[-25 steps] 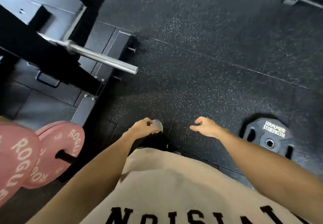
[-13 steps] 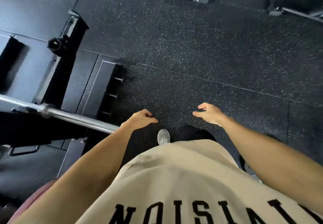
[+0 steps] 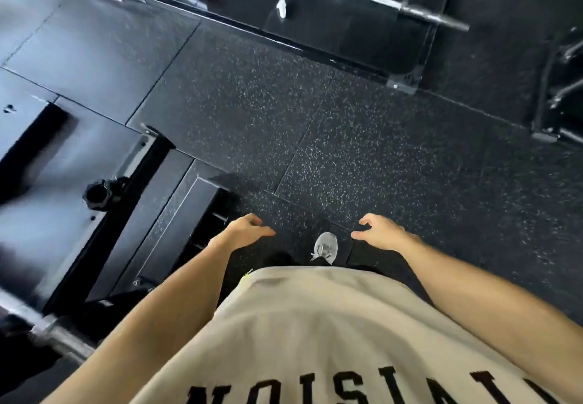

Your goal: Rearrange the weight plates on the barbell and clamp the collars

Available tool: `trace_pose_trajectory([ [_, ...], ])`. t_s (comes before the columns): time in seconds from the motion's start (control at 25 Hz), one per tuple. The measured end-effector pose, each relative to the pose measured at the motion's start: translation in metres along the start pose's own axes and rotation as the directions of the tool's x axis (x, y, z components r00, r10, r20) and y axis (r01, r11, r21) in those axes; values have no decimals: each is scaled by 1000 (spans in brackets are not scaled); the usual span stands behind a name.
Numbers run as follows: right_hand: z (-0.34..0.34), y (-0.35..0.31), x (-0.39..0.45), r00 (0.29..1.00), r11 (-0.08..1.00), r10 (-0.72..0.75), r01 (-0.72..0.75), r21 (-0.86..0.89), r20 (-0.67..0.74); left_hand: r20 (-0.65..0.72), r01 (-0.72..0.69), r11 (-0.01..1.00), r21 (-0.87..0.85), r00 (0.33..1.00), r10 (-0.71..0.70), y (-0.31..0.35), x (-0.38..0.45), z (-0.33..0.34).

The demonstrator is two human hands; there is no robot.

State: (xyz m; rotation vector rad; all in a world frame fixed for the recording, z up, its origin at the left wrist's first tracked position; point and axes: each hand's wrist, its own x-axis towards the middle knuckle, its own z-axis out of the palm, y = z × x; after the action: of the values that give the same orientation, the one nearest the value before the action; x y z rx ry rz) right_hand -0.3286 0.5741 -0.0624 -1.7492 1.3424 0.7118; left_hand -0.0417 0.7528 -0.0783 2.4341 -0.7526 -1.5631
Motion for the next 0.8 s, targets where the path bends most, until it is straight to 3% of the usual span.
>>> trace_pose_trajectory([
  [0.12, -88, -64, 61, 997, 994, -81, 81, -78, 6, -112, 18, 991, -130, 993, -33, 37, 41, -60],
  [0.36, -192, -217, 198, 980, 956, -151, 179, -234, 132, -141, 109, 944, -312, 977, -160, 67, 147, -170],
  [0.56, -274, -380, 289, 956, 882, -231, 284, -376, 180, -139, 126, 893, -432, 969, -203, 87, 234, -316],
  [0.8, -354, -578, 380, 918, 827, -354, 397, -398, 181, -196, 106, 849, -518, 951, -239, 105, 308, -501],
])
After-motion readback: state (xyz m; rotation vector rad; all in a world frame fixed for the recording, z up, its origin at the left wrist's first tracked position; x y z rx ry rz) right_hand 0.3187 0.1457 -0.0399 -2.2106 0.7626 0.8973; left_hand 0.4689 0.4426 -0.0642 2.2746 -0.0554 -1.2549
